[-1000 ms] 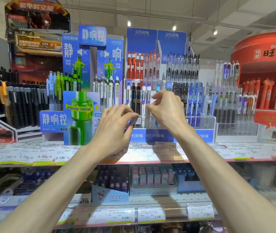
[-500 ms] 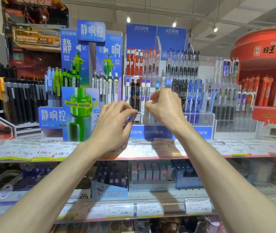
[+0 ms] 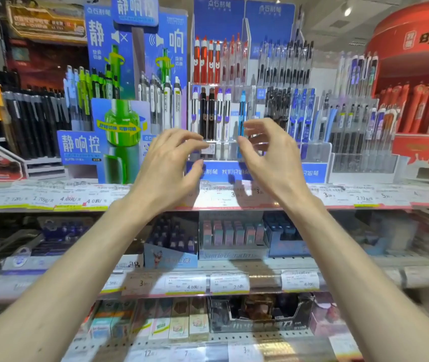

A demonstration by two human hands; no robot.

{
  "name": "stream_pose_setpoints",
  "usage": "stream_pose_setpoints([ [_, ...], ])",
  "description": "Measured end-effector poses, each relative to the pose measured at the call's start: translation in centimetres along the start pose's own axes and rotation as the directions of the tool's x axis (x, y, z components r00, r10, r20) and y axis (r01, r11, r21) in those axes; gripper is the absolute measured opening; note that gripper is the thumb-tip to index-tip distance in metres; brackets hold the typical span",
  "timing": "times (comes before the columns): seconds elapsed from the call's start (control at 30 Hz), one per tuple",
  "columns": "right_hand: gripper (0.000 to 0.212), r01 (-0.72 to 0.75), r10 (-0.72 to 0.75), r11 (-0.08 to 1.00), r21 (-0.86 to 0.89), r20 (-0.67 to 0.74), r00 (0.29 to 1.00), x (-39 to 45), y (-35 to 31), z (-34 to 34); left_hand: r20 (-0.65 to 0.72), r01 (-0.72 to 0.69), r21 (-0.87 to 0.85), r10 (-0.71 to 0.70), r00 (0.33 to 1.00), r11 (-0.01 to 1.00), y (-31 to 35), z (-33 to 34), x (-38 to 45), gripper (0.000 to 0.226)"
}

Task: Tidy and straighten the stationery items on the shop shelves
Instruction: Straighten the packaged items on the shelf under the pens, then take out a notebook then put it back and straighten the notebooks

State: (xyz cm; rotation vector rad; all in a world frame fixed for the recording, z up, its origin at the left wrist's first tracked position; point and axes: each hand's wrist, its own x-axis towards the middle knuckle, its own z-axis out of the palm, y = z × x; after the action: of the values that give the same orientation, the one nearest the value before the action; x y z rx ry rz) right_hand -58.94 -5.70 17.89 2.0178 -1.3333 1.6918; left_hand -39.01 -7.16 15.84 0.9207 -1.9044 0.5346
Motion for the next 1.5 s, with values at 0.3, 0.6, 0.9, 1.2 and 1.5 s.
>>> stream_pose_setpoints([
  [0.3,0.015,-0.120,0.122,0.973,0.197,0.004,0.993,-10.3,3.3,-3.0,-0.109,0.131,-0.218,-0.158,0.981,0.967,4.4,0.2,-8.2,0.022],
  [0.6,0.012,-0.520,0.466,0.810,0.272,0.239,0.852,-25.1,9.0,-1.5,0.224,0.663,-0.467,-0.647,0.729,0.585,8.1,5.3,-20.7,0.020],
  [0.9,0.013,-0.737,0.596,0.662,0.138,0.500,0.628,-33.9,11.9,1.1,0.434,0.884,-0.436,-0.822,0.369,0.167,10.4,7.7,-29.1,0.020],
  [1.2,0.011,-0.751,0.588,0.652,0.104,0.555,0.588,-34.6,9.1,5.2,0.527,0.851,-0.518,-0.816,0.238,-0.087,6.4,6.2,-32.3,0.020],
  [1.5,0.014,-0.725,0.600,0.682,0.094,0.495,0.629,-33.9,1.9,14.3,0.464,0.906,-0.397,-0.820,0.335,0.146,-4.4,0.2,-36.3,0.015],
])
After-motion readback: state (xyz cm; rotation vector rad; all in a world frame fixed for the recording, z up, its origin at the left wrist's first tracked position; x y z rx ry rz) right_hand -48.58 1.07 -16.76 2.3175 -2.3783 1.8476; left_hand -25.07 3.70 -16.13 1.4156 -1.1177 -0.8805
